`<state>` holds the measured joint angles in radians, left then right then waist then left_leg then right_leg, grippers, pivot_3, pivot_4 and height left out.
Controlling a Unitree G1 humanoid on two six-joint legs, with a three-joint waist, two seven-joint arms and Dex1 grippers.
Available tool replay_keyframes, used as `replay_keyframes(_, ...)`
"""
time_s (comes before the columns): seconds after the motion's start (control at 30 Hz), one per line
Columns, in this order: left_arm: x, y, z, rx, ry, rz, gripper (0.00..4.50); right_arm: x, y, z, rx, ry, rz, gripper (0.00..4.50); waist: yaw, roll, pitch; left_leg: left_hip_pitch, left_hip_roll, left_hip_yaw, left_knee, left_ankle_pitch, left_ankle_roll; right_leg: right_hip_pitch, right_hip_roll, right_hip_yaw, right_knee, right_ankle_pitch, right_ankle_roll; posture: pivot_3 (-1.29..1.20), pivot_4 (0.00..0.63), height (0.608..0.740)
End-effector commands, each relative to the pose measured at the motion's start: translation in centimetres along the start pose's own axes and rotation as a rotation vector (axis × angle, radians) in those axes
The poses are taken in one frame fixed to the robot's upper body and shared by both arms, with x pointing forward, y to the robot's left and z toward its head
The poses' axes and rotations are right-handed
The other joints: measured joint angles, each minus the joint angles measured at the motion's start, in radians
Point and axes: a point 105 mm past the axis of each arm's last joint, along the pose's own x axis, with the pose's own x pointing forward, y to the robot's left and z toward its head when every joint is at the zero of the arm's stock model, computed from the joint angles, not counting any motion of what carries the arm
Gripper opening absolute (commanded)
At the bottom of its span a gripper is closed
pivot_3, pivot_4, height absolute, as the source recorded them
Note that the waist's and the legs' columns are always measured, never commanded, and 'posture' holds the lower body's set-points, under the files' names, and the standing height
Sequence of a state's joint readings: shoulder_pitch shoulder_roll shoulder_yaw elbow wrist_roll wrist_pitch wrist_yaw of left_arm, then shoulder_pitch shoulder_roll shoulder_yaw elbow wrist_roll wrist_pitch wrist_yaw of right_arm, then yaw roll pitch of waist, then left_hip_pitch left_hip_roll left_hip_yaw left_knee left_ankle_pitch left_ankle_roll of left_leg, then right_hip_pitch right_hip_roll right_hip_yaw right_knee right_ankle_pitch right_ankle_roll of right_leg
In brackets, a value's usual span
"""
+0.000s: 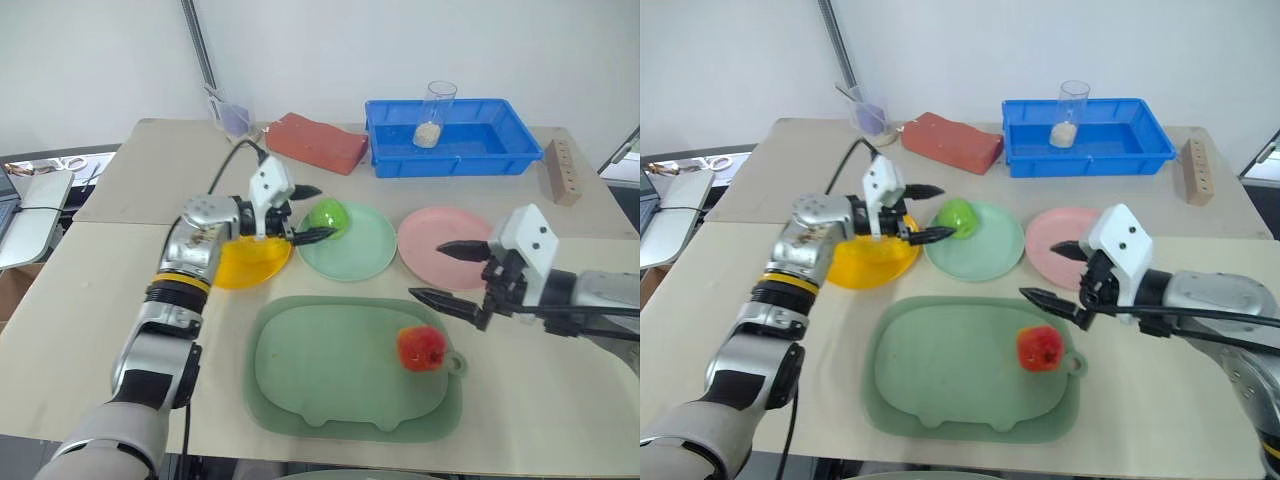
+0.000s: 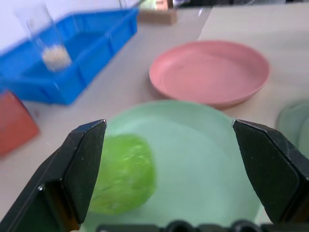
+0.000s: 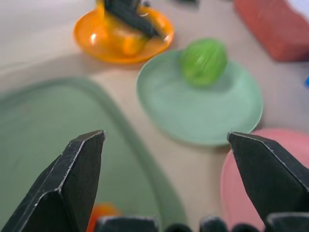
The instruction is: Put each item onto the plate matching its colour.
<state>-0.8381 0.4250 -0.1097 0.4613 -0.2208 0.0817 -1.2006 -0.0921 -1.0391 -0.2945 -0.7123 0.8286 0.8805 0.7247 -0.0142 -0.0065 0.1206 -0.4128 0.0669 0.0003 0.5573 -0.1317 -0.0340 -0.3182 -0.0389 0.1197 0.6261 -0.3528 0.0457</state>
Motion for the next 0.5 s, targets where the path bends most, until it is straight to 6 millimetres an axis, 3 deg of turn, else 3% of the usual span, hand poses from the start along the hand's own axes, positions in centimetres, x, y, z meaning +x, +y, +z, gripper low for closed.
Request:
replay_keyframes(0.03,-1.0,-5.4,1.4,0.071,-0.021,-0.254,4.46,-1.6,1.4,-0.5,-0.009,0.059,0.099,4.50,-0.002,0.002,-0.001,0.001,0.000,0.000,0.000,0.000,0.000,0.001,0.000,0.000,0.000,0.000,0.000,0.00,0.150,0.740)
replay_keyframes(0.1,-1.9,-8.6,1.5,0.144,-0.009,-0.381,4.46,-1.9,1.7,-1.3,0.008,0.091,0.115,4.50,-0.004,0.002,-0.001,0.002,0.001,0.000,0.000,0.000,0.000,0.001,0.000,0.000,0.001,0.000,0.000,0.00,0.150,0.740)
replay_keyframes(0.23,-3.0,-12.0,1.2,0.197,0.001,-0.519,4.46,-1.7,2.7,-2.8,0.011,0.124,0.147,4.50,0.000,0.001,-0.001,0.003,0.001,0.000,0.001,0.000,0.000,0.001,0.000,0.000,0.001,0.000,0.000,0.00,0.150,0.740)
replay_keyframes(0.5,-3.2,-13.5,1.3,0.217,-0.030,-0.549,4.46,-0.1,3.2,-5.2,-0.069,0.173,0.164,4.50,-0.001,0.001,-0.001,0.002,0.000,0.001,0.003,0.000,0.000,0.000,-0.001,0.000,-0.003,-0.003,0.004,0.00,0.150,0.740)
